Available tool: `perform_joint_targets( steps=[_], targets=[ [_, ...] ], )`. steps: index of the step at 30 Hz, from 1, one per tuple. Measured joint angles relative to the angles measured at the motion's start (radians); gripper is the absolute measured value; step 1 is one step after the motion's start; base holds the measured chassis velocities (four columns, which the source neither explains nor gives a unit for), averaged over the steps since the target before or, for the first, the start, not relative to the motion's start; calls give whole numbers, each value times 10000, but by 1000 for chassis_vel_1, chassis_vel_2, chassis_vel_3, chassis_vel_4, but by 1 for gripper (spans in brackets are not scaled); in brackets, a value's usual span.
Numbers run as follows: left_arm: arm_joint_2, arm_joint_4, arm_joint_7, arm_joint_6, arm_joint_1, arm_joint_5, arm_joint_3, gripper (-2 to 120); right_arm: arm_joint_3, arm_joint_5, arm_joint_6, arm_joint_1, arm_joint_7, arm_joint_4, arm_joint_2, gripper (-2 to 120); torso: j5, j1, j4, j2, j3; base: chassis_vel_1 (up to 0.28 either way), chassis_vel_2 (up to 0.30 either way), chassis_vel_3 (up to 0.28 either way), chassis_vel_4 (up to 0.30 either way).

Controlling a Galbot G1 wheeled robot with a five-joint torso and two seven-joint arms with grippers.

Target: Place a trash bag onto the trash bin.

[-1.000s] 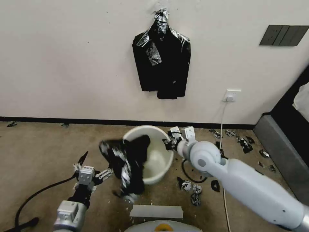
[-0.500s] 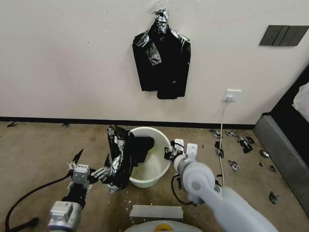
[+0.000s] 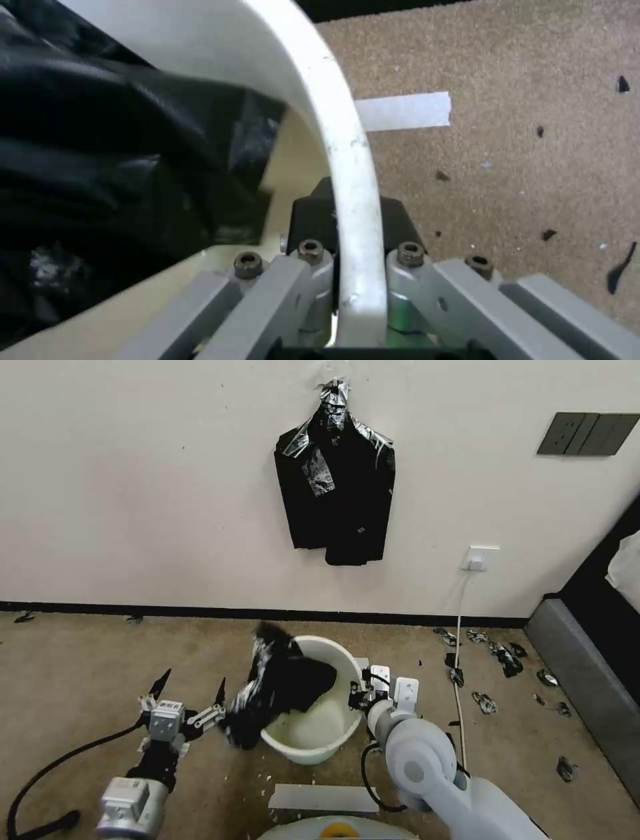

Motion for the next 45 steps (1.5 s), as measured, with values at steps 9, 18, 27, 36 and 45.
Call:
perform_joint_targets(
  steps=[9, 18, 27, 36, 45],
  targets=[
    [10, -51, -1, 0, 6, 3, -27, 100, -8, -58, -321, -12, -16, 27, 6, 36, 1, 0, 0, 0, 0, 0, 0, 0, 0],
    [21, -101, -9, 0, -4, 3, -54, 100, -29, -6, -515, 25, -117, -55, 4, 69, 1, 0, 0, 0, 0, 0, 0, 0, 0],
    [30, -208, -16, 7, 20, -66, -129, 100, -177, -1400, -837, 637, -1312, -517, -529, 97, 2, 0, 0, 0, 1, 0, 0, 0, 0],
    [320, -359, -627, 487, -540, -890, -764, 100, -277, -1464, 502, 2063, -3216, 207, -1189, 100, -2, 0, -3, 0, 1, 0, 0, 0, 0],
    [324, -418, -1057, 996, -677, -1080, -1472, 100, -1196, 2634, 325, 3103, -1033, 92, 576, 100, -2, 0, 2, 0, 1, 0, 0, 0, 0]
  ],
)
